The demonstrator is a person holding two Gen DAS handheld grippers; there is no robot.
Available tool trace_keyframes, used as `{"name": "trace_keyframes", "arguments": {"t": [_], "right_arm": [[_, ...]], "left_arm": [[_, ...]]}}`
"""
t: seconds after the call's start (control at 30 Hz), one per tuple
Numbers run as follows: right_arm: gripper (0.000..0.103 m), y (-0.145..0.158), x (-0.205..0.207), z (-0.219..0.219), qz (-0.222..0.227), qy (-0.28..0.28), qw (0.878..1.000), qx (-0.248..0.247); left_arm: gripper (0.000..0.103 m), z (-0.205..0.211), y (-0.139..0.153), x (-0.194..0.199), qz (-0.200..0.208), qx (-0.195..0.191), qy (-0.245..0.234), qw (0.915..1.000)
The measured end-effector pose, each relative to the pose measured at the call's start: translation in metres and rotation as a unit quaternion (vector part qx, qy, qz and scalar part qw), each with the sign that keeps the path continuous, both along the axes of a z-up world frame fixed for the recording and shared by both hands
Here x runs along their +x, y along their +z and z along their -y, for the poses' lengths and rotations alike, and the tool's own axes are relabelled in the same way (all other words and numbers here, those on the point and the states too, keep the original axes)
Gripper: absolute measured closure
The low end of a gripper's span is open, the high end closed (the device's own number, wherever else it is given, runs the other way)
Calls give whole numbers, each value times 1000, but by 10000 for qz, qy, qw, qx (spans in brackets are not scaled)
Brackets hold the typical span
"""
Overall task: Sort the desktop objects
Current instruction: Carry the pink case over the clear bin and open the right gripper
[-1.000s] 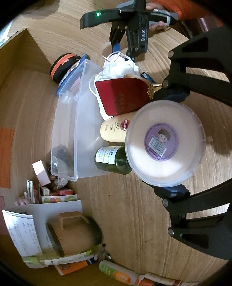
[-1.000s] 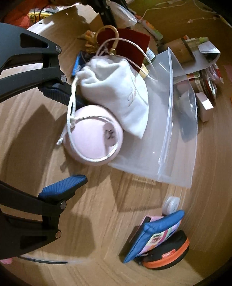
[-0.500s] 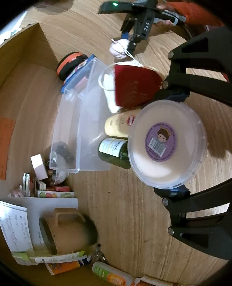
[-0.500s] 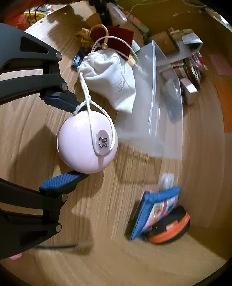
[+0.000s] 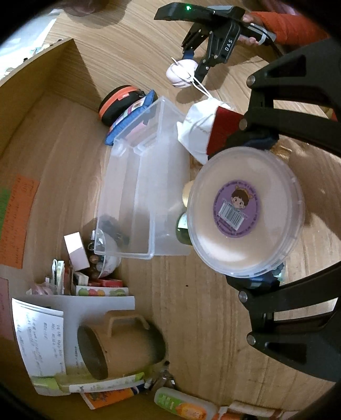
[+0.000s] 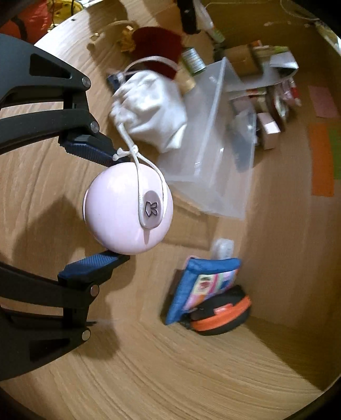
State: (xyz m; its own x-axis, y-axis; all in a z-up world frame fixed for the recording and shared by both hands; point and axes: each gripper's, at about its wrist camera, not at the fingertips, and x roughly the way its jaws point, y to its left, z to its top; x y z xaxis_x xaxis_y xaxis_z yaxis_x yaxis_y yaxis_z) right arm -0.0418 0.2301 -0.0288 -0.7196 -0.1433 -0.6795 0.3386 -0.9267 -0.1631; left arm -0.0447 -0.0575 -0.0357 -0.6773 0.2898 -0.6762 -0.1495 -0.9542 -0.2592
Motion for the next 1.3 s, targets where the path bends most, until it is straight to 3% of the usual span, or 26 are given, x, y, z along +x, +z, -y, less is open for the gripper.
{"name": "trace_keyframes", "arguments": {"t": [0.3,0.73,0.77,0.8,0.83,0.9,0.97,1.23,1.3], "right_arm": [[43,17,-11,25,-318,293,9990,78],[43,27,-46,41,-280,589,9979,-39],[43,27,-50,42,-256,614,9978,-52],[43,27,-53,43,-233,645,9976,-71],[43,28,-55,44,-221,670,9975,-81],[43,27,-62,47,-192,734,9971,-86],[43,26,-70,51,-151,770,9969,-75],[43,17,-89,59,51,878,9960,-180],[43,16,-93,61,84,900,9957,-193]], "left_arm": [[35,15,22,-25,-1,284,-72,9996],[36,17,54,-68,-139,343,-180,9992],[42,16,55,-72,-189,299,-202,9992],[54,14,57,-75,-220,260,-247,9991],[58,13,57,-79,-195,250,-303,9990],[59,10,58,-87,-162,309,-431,9985],[59,5,53,-94,-135,25,-291,9995],[58,15,33,-89,-150,-166,-316,9993],[52,20,27,-89,-105,-176,-317,9993]]}}
